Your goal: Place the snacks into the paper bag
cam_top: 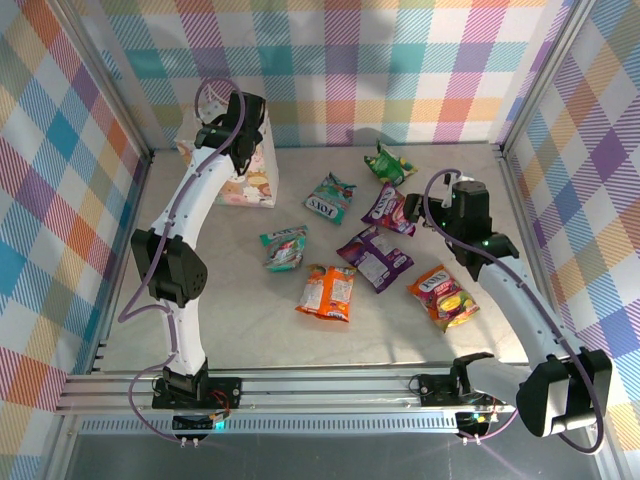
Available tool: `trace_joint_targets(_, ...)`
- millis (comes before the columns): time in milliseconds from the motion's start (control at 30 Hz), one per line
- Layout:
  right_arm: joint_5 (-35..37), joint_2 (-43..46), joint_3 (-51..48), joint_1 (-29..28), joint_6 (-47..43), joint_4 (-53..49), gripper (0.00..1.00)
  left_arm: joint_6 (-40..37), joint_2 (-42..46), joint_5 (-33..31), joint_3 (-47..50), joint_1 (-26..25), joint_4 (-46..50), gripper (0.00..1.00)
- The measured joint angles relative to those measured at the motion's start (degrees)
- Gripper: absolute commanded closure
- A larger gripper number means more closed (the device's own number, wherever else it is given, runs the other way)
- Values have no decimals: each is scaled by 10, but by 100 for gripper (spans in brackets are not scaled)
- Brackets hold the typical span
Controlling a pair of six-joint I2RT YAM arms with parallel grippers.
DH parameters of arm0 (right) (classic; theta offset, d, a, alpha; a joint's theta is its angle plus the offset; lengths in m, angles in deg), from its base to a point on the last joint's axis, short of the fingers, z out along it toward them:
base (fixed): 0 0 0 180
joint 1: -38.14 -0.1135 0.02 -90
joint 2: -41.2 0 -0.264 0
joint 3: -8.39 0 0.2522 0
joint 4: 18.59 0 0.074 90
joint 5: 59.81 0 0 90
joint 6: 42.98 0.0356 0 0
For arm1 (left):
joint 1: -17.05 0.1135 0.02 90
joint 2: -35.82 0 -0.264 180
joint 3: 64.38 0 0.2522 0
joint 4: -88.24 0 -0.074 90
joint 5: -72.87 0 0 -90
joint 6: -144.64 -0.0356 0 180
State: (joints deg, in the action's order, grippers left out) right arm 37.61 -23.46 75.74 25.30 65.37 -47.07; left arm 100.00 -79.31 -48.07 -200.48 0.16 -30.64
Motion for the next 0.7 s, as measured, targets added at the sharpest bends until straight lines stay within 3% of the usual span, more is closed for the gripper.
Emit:
trace_joint_targets(367, 1, 30, 0, 0, -12, -12, 1, 38, 0, 27, 18, 16, -9, 43)
trace_joint_targets(700, 0, 32, 0, 0, -12, -13, 1, 46, 38, 48, 59, 39, -12, 38)
